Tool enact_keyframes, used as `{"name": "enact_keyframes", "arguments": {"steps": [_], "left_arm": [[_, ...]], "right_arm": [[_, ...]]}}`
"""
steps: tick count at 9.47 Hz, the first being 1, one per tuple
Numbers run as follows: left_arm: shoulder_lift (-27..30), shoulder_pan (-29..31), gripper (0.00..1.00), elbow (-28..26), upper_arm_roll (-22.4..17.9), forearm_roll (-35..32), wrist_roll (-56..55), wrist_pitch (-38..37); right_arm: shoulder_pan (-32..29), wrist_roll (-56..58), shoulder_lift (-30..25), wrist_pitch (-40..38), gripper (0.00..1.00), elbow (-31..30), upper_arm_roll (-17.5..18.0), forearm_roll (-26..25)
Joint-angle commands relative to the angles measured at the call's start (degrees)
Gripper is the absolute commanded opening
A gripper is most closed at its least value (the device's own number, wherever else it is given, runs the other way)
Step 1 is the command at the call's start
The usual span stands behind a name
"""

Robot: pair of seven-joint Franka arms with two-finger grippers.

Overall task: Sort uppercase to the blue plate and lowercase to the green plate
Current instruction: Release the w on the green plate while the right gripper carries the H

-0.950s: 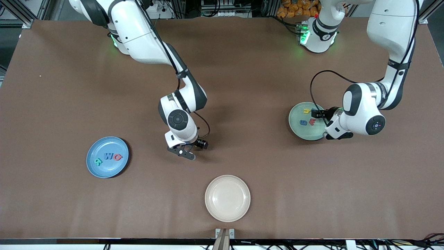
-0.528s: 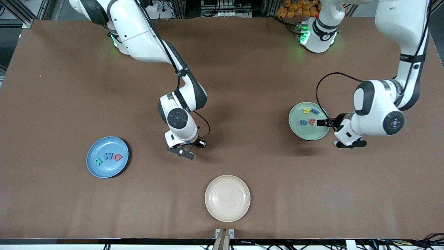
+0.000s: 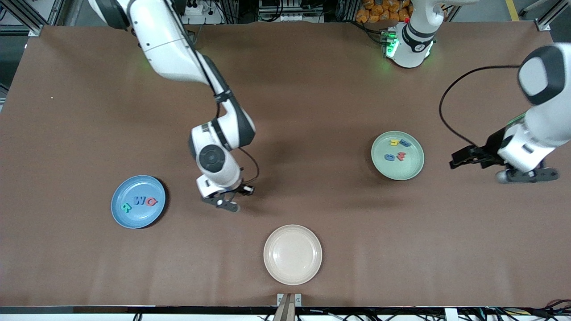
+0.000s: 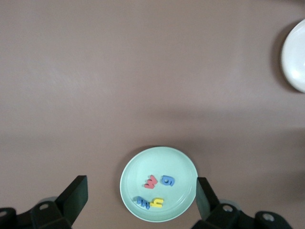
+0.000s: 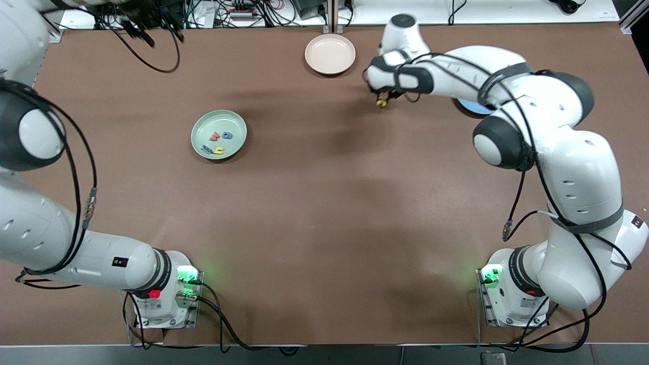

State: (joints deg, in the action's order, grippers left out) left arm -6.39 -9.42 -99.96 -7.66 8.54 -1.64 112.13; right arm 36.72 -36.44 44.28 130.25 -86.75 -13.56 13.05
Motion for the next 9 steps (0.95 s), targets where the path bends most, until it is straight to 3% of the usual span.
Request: {"name": "enact_keyframes", "arguments": {"steps": [1, 2, 6, 8, 9], "left_arm": [[5.4, 0.02, 1.0, 0.38, 0.01, -3.79, -1.18, -3.22], [7.25, 0.45, 1.0, 0.55, 0.01, -3.88, -1.0, -3.67], [8.76, 0.46, 1.0, 5.47, 0.37, -3.97, -1.97, -9.81], [8.76, 0.37, 1.0, 6.52, 0.63, -9.83, -1.53, -10.35], [9.46, 0.54, 1.0, 6.62, 0.28, -9.08, -1.18, -12.62]], "right_arm": [[-2.88, 7.14, -2.44, -3.23, 0.0, -0.97, -3.81, 0.22], [-3.75, 11.96, -3.14, -4.99, 0.0, -0.88, -6.02, 0.48], [-18.06, 31.81, -8.23, -14.48, 0.0, -1.31, -5.78, 0.05], [-23.86, 41.75, -9.12, -15.72, 0.0, -2.45, -5.69, -0.04], [-25.63, 44.67, -9.12, -15.64, 0.0, -2.98, -5.6, -0.04]]}}
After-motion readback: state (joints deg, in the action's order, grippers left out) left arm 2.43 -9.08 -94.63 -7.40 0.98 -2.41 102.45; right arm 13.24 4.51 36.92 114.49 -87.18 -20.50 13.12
